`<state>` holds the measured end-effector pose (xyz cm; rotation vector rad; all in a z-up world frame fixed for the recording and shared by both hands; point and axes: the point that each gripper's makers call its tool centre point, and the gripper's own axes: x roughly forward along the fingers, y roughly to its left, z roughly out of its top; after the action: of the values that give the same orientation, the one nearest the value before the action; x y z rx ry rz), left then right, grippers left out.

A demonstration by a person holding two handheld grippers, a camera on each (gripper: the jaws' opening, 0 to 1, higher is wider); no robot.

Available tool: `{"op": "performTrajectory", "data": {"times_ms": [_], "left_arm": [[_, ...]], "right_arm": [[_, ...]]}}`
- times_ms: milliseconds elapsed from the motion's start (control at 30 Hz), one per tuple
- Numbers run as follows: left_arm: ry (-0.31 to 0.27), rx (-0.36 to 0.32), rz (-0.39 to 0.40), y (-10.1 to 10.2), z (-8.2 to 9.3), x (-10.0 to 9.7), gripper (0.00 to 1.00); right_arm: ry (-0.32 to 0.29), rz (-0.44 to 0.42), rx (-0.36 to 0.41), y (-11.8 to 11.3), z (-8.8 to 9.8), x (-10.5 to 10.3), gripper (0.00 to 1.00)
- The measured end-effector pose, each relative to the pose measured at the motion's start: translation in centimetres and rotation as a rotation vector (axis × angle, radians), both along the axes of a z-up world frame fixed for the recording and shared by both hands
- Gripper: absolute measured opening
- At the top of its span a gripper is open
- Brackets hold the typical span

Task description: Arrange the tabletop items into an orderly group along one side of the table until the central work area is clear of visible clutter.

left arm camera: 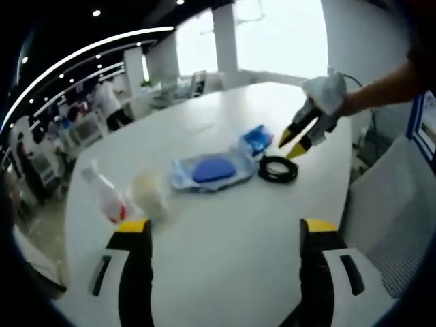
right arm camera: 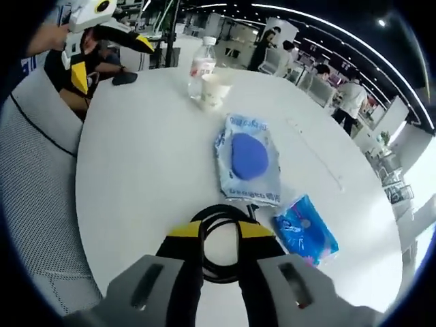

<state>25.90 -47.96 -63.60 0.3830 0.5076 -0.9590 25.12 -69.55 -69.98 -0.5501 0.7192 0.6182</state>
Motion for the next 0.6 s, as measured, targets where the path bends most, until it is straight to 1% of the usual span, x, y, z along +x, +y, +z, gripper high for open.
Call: {"op": "performTrajectory", "data": {"times_ms": [33,167,233,300,500,600], "left_arm": [[0.002,0.004,-0.004,-0.2,-0.1,0.2,0.85],[0.001,0.012,-0.022,-0.7,0.1,1.0,0.83],[-0.008,0.013,-0.039,-1.1,0.3,1.4,0.80],[-0.032,0.011,-0.065,-1.7,0.8,2.0,0.76],[-0.052,0.023,-0.093,-3.1,1.8,3.8,0.74],[-0.055,0.033,-0.108,-3.9,2.1,4.8,0.73]], "right_arm": [[0.000,-0.025,0.015,0.0,0.0,0.1,0.18],[0.005,-0.076,0.062,0.3,-0.1,0.1,0.20],[0.003,-0.096,0.068,0.3,-0.1,0.1,0.21],[-0.005,-0.132,0.091,0.4,0.0,0.2,0.22],[-0.015,-0.201,0.149,1.0,0.2,0.4,0.24],[-0.030,-0.253,0.180,1.0,0.6,0.6,0.25]]}}
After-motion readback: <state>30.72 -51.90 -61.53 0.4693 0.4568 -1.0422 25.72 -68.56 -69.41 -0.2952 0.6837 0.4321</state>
